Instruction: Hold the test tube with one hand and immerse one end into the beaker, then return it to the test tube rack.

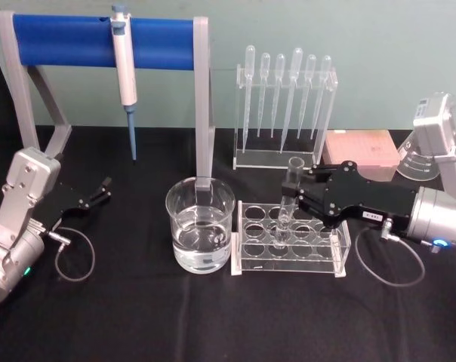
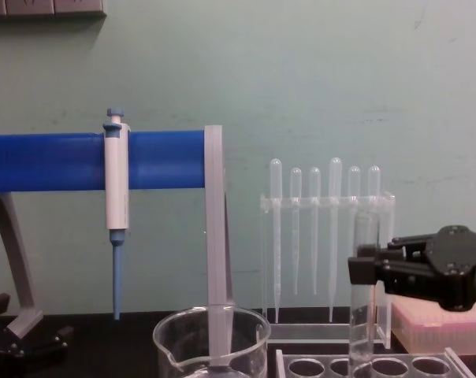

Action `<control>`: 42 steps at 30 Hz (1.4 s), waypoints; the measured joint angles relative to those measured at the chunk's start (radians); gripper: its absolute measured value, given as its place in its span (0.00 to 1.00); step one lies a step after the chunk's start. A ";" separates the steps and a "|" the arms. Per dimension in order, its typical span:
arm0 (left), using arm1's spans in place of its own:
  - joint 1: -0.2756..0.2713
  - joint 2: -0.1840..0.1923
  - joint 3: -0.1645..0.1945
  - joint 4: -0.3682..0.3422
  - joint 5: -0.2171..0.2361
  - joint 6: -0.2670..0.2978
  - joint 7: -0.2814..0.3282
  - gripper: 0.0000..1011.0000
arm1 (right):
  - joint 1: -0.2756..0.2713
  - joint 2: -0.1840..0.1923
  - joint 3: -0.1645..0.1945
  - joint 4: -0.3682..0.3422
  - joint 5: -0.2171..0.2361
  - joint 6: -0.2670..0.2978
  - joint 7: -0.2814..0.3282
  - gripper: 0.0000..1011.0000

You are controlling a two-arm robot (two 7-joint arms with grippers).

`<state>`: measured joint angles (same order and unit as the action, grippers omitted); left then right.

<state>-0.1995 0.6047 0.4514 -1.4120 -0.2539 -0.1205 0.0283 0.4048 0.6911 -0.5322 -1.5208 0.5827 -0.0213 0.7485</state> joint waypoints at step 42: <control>0.000 0.000 0.000 0.000 0.000 0.000 0.000 0.99 | -0.007 -0.033 0.000 0.034 -0.033 0.000 0.004 0.28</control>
<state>-0.1996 0.6047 0.4514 -1.4120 -0.2539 -0.1205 0.0283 0.3982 0.6583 -0.5324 -1.4864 0.5502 -0.0217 0.7527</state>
